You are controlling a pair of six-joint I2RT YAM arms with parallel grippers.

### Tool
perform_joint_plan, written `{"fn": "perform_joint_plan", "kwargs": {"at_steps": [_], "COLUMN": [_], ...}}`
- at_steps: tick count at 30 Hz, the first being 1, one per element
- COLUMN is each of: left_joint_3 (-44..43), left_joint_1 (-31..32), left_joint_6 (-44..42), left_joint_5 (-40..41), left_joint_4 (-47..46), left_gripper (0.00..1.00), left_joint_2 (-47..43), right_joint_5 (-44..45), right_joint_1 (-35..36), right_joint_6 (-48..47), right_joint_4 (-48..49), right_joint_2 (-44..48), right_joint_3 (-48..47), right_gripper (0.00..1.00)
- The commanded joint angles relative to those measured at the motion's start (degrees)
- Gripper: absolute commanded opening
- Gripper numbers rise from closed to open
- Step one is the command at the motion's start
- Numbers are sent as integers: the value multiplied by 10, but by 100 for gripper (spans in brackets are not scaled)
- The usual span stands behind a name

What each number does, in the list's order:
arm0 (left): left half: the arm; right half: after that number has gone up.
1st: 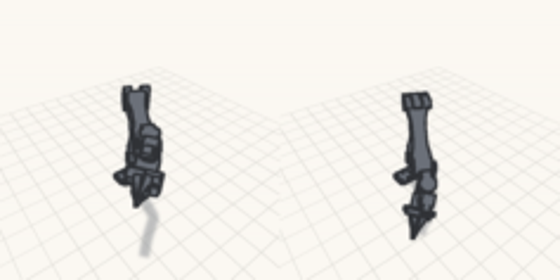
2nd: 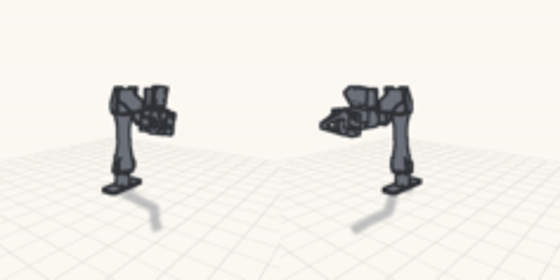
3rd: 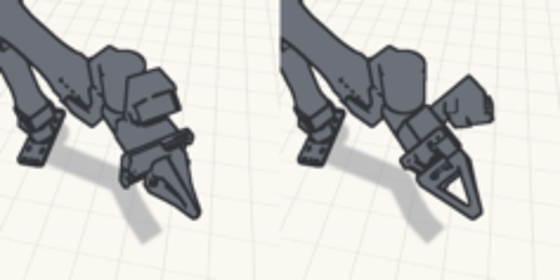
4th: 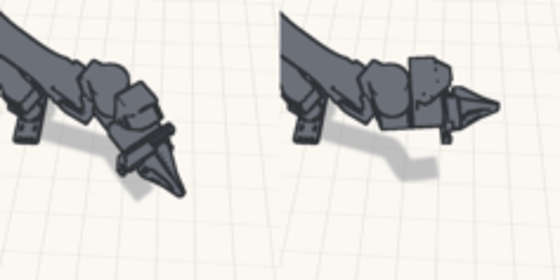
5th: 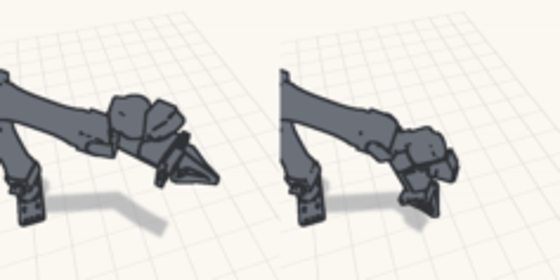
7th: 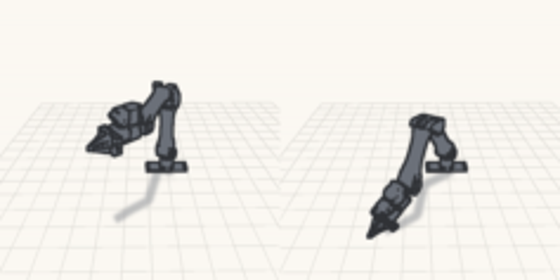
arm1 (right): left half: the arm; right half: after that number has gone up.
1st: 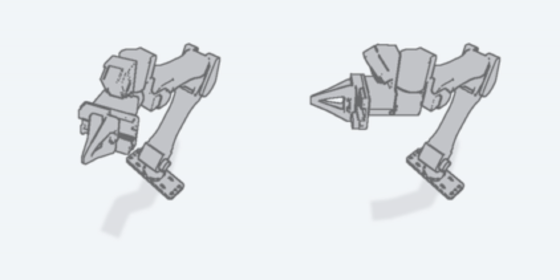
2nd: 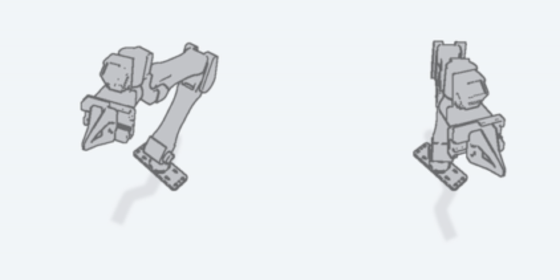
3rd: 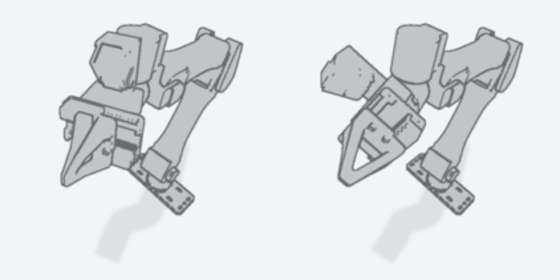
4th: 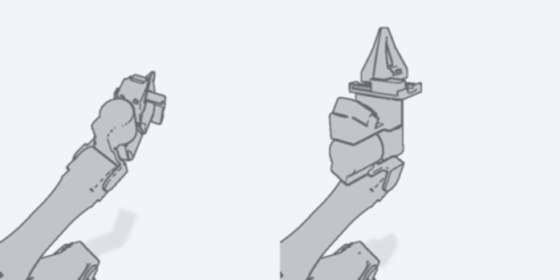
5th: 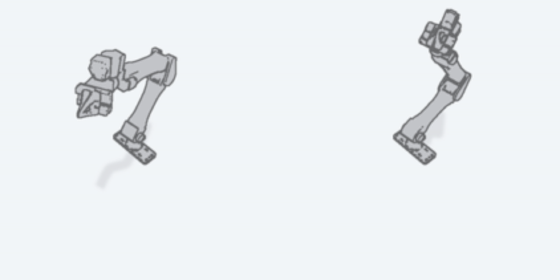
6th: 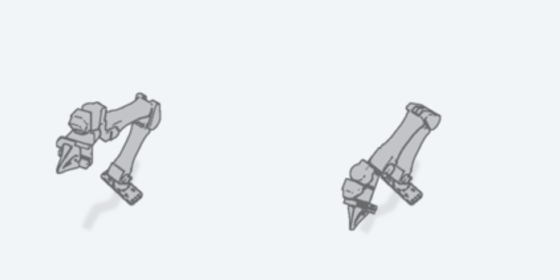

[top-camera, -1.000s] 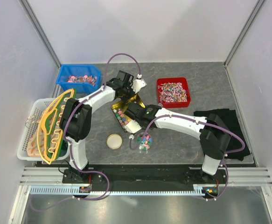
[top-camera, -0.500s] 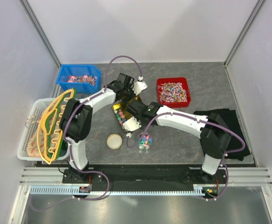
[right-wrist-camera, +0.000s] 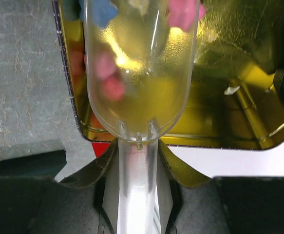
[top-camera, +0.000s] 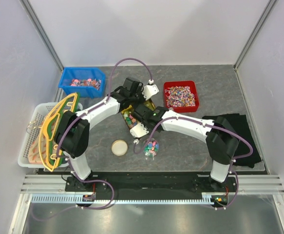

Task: Pack the candies
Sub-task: Scoop the fake candies from the storage box.

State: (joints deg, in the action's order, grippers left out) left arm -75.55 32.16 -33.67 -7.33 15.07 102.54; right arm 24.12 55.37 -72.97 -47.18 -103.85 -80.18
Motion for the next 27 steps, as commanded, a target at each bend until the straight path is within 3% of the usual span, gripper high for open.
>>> {"fn": "perform_joint_plan", "kwargs": {"at_steps": [1, 27], "left_joint_3": [-8, 14], "left_joint_1": [5, 9], "left_joint_6": [19, 62], "left_joint_5": [-11, 1], "left_joint_4": [-80, -33], "left_gripper": [2, 2], "left_joint_2": [-44, 32], "right_joint_5": [-13, -91], "right_joint_1": [6, 10], "right_joint_6": [-23, 121], "right_joint_4": [-48, -49], "right_joint_2": [-10, -64], "right_joint_3": [-6, -30], "right_gripper": [0, 0]}}
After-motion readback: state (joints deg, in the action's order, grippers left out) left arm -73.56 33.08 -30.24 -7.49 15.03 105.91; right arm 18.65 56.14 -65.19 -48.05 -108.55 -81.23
